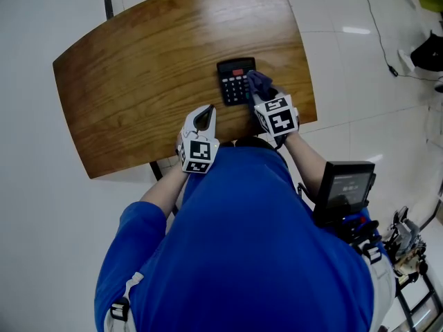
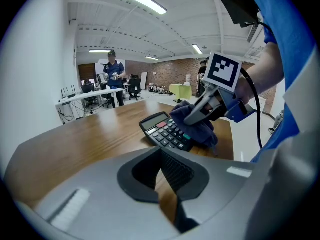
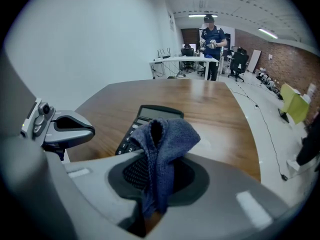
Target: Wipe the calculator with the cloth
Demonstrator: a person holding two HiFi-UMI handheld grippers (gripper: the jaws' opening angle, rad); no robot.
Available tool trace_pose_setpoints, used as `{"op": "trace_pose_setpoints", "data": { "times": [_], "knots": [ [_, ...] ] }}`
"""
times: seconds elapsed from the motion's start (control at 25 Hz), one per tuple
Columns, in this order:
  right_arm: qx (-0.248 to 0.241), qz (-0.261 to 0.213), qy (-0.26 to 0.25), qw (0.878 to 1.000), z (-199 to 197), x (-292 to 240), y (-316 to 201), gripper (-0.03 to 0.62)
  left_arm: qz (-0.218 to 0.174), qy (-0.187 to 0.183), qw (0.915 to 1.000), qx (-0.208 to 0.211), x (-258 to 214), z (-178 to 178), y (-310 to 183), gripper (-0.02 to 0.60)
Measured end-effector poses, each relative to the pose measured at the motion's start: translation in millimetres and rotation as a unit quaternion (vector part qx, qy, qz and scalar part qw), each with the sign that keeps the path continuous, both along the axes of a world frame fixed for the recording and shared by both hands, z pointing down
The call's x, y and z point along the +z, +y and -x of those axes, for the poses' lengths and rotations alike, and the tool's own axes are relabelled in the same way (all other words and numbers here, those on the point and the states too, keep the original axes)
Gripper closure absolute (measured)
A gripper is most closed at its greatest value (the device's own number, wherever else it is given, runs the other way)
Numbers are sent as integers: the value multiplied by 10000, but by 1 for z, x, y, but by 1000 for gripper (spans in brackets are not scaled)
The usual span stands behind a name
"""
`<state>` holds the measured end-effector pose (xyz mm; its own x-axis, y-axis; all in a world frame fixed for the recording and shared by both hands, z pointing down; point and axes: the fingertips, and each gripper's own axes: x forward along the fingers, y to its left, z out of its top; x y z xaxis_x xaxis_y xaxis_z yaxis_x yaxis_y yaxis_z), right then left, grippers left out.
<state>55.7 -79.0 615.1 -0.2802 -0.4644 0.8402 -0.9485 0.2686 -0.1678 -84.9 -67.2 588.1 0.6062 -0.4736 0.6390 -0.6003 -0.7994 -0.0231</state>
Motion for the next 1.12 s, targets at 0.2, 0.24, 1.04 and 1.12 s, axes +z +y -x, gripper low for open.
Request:
{"op": "trace_pose_setpoints", "data": {
  "times": [0.2, 0.24, 1.04, 1.12],
  "knots": [
    [-437, -29, -264, 9987, 42, -8, 4, 526, -11, -22, 9999, -110, -5, 6, 3, 575],
    [-524, -32, -332, 9981, 52, -9, 5, 526, -14, -27, 9999, -131, -7, 8, 5, 575],
    [-480, 29, -418, 9980, 47, 10, 17, 526, -49, -94, 9999, -18, -3, -4, 12, 575],
    [-361, 38, -366, 9987, 35, 11, 19, 526, -57, -78, 10000, 19, -1, -8, 12, 575]
  ]
}}
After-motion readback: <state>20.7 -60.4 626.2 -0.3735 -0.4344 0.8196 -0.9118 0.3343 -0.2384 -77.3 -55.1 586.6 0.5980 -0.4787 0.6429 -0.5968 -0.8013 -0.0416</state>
